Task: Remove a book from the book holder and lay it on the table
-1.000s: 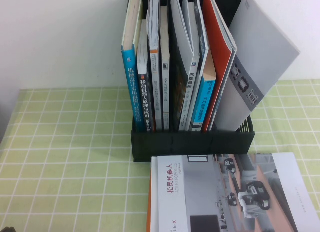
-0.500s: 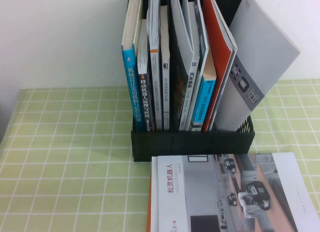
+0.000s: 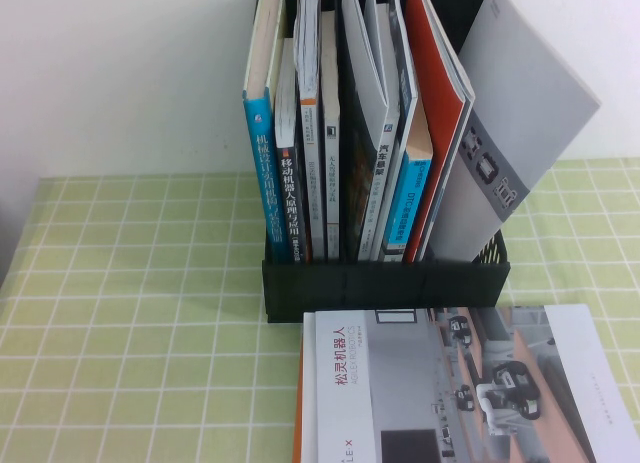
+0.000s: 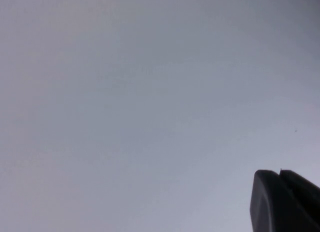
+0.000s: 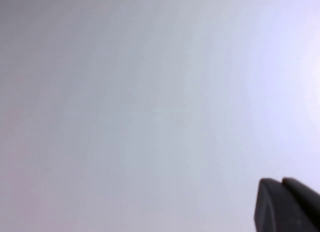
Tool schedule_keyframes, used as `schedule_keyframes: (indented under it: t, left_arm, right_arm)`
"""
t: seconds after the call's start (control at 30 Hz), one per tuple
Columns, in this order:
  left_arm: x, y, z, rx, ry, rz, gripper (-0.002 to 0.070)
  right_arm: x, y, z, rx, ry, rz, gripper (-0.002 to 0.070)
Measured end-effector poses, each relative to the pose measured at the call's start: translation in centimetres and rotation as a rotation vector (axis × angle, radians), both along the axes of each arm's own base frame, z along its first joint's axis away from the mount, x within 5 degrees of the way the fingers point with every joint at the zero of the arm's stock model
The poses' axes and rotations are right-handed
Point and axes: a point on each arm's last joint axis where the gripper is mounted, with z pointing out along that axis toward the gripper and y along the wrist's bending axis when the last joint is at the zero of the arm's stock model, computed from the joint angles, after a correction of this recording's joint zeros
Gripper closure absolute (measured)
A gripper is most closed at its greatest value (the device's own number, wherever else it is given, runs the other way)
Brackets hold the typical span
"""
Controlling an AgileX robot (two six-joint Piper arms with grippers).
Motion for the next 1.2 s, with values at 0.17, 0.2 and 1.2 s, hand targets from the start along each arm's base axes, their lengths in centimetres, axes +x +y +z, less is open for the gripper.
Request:
schedule_keyframes:
  t: [0.17,0.2,1.2]
  left_arm:
    - [-0.8,-0.5,3.1,0.066,-0.035,-0.037,0.0678]
    - [-1.0,-0.8,4.2,0.099,-0.016,-0.056,0.0678]
    - [13.7,-8.6,9.4,0.832,0.94,-0.496,0.0678]
  right_arm:
    - [-3.0,1.5,5.2,-0.225,-0.148,-0.047,0.0678]
    - [-3.5,1.7,5.9,-0.246,-0.157,-0.045,0.0678]
    - [8.4,2.2,4.7,-0.259,0.661,0.217,0.0678]
